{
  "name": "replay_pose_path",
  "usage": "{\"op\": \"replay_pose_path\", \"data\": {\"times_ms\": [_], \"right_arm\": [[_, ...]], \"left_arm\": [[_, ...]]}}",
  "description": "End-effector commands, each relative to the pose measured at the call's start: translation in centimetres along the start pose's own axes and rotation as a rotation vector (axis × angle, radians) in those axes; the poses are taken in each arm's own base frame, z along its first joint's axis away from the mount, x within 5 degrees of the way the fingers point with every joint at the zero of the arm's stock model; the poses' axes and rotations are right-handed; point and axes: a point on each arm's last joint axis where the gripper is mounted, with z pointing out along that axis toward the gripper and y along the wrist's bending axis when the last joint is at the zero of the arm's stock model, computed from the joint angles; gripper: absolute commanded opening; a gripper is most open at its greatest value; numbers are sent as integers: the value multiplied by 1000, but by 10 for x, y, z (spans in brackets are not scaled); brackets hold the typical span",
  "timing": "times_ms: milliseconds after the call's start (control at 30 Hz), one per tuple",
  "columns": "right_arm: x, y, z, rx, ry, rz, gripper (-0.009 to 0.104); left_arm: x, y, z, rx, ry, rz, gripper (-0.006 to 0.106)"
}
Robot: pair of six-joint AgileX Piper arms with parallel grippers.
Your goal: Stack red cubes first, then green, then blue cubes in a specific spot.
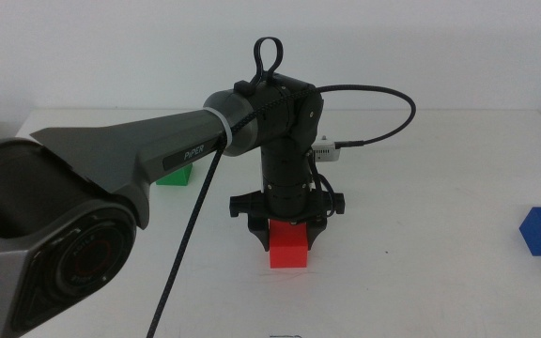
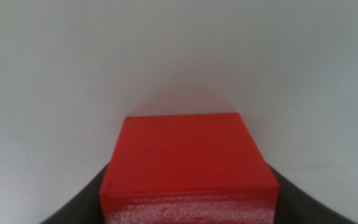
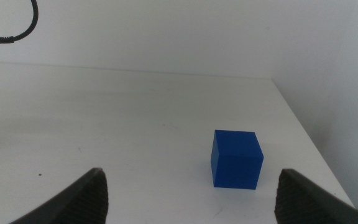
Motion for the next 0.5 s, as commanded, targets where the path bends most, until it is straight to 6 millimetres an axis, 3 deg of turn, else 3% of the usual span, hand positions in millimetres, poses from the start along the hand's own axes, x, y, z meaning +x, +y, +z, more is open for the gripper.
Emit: {"op": "replay_pose_path", "data": {"times_ms": [0, 167, 467], "right_arm": [[-14, 0, -4, 1, -116, -14, 94], [-14, 0, -4, 1, -116, -14, 94], [-14, 0, -4, 1, -116, -14, 94]], "left_arm": [[2, -6, -29, 64, -56, 15, 53], [2, -6, -29, 63, -56, 50, 93], [5, -6, -43, 80, -69, 60, 94]]}}
